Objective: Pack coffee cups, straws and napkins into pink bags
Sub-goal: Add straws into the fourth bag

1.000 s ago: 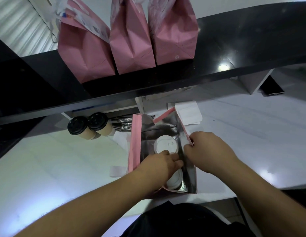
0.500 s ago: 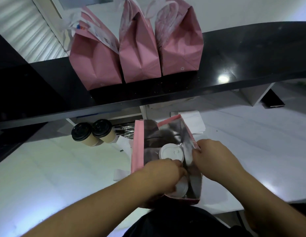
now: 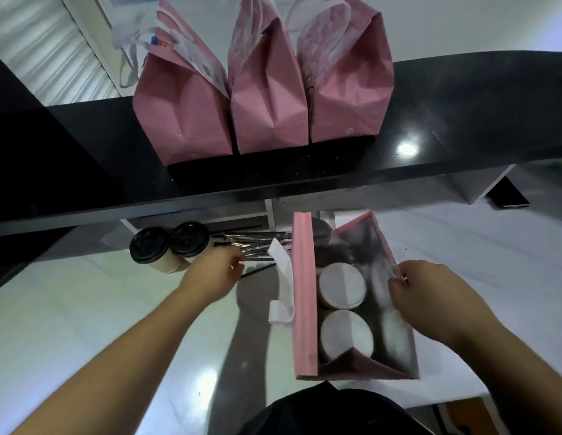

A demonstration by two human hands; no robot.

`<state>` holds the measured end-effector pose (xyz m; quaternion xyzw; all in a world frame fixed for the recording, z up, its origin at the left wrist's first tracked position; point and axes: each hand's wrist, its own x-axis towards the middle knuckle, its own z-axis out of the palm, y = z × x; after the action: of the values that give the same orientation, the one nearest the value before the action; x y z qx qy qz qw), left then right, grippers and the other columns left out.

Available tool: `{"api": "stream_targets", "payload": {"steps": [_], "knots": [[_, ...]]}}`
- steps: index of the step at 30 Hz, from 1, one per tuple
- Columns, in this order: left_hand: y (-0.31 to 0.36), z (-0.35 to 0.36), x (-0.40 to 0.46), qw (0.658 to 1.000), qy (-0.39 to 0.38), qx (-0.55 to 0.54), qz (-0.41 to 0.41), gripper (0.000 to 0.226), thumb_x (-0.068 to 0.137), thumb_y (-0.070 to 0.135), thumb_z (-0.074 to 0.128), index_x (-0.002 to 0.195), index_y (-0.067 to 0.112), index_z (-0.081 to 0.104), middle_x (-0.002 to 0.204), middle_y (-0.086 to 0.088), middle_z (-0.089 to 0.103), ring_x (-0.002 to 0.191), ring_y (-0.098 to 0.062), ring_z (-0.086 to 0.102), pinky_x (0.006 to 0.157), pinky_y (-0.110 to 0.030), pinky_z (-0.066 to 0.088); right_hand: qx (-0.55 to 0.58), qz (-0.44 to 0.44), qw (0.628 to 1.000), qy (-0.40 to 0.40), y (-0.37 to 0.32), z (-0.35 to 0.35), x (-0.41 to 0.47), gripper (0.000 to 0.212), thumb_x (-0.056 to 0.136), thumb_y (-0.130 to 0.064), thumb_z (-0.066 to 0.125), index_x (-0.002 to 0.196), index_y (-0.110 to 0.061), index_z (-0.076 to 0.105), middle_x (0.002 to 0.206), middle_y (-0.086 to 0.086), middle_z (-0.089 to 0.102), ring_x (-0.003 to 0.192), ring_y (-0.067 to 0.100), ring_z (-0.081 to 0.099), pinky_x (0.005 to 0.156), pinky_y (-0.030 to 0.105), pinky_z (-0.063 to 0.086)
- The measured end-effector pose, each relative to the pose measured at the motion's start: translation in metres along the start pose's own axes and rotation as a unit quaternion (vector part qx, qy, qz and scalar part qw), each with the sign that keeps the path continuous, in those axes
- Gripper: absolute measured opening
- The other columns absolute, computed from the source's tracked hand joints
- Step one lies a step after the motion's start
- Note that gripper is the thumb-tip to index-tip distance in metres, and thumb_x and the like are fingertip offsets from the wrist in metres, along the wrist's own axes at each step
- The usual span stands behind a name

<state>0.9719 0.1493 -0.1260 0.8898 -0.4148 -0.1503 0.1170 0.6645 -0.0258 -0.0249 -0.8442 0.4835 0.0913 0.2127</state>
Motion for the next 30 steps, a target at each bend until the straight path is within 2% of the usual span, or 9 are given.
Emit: {"api": "stream_targets", "payload": {"steps": [2,5,11,14,18,20,23,26,30], "knots": [[-0.012,0.029,0.009,0.998,-0.055,0.034,-0.004,0.017,0.094,0.022,0.061,0.106,0.024,0.074,0.106,-0.002,0.075,0.099,-0.028,0.069,0.078,-0.032,0.054,-0.015,0.004,1.000,-0.007,0.001,0.001,0.001,0.034,0.099,-0.031,0.043,0.072,-0.017,0.058,0.068,0.000,0.064,0.064,0.019,0.062,0.053,0.032,0.043],[-0.011,0.055,0.024,0.994,-0.092,0.064,-0.009,0.027,0.091,0.022,0.057,0.112,0.027,0.073,0.116,-0.005,0.070,0.106,-0.029,0.067,0.083,-0.034,0.056,-0.013,0.007,1.000,-0.016,0.003,0.003,0.000,0.035,0.102,-0.039,0.044,0.081,-0.022,0.066,0.070,-0.003,0.069,0.065,0.015,0.065,0.059,0.032,0.055],[-0.014,0.086,0.049,0.993,-0.061,0.092,0.033,0.033,0.096,0.022,0.056,0.127,0.023,0.065,0.129,-0.002,0.058,0.118,-0.029,0.058,0.087,-0.039,0.054,-0.010,0.021,1.000,-0.019,0.001,0.006,-0.001,0.026,0.104,-0.039,0.049,0.093,-0.028,0.070,0.075,-0.010,0.070,0.065,0.008,0.067,0.059,0.023,0.052],[-0.017,0.094,0.053,0.993,-0.043,0.104,0.048,0.027,0.102,0.025,0.050,0.122,0.018,0.067,0.126,-0.003,0.059,0.120,-0.029,0.053,0.090,-0.040,0.051,-0.007,0.032,0.999,-0.023,-0.005,0.004,-0.003,0.024,0.103,-0.037,0.048,0.096,-0.029,0.069,0.074,-0.009,0.069,0.065,0.007,0.066,0.058,0.023,0.050],[-0.021,0.095,0.052,0.990,-0.019,0.120,0.074,0.030,0.096,0.013,0.054,0.121,0.013,0.072,0.118,-0.006,0.062,0.115,-0.031,0.055,0.085,-0.041,0.052,-0.009,0.039,0.999,-0.025,-0.014,0.002,-0.005,0.022,0.103,-0.036,0.048,0.100,-0.030,0.068,0.074,-0.011,0.066,0.065,0.005,0.063,0.053,0.019,0.041],[-0.022,0.093,0.051,0.987,-0.027,0.133,0.080,0.032,0.096,0.013,0.055,0.123,0.018,0.072,0.116,-0.006,0.065,0.113,-0.031,0.058,0.085,-0.039,0.052,-0.014,0.042,0.999,-0.024,-0.017,0.002,-0.006,0.022,0.103,-0.035,0.047,0.100,-0.029,0.068,0.074,-0.011,0.066,0.066,0.005,0.062,0.053,0.019,0.040],[-0.021,0.089,0.051,0.984,-0.057,0.147,0.079,0.037,0.094,0.020,0.053,0.125,0.031,0.069,0.114,-0.001,0.069,0.106,-0.025,0.065,0.082,-0.036,0.056,-0.019,0.045,0.999,-0.017,-0.020,0.002,-0.007,0.023,0.103,-0.034,0.048,0.089,-0.028,0.066,0.070,-0.009,0.065,0.064,0.006,0.062,0.052,0.021,0.039],[-0.011,0.081,0.050,0.977,-0.103,0.159,0.095,0.042,0.093,0.018,0.051,0.124,0.041,0.065,0.114,-0.001,0.069,0.103,-0.027,0.068,0.076,-0.033,0.054,-0.030,0.046,0.998,-0.005,-0.023,0.001,-0.009,0.034,0.103,-0.032,0.048,0.069,-0.029,0.052,0.062,-0.007,0.060,0.058,0.006,0.058,0.049,0.020,0.033],[-0.003,0.079,0.046,0.965,-0.109,0.210,0.109,0.041,0.093,0.014,0.049,0.121,0.041,0.064,0.110,0.000,0.071,0.101,-0.028,0.069,0.071,-0.033,0.047,-0.047,0.043,0.998,-0.001,-0.025,0.001,-0.014,0.035,0.103,-0.032,0.047,0.068,-0.030,0.047,0.064,-0.007,0.060,0.059,0.005,0.057,0.049,0.018,0.032]]}}
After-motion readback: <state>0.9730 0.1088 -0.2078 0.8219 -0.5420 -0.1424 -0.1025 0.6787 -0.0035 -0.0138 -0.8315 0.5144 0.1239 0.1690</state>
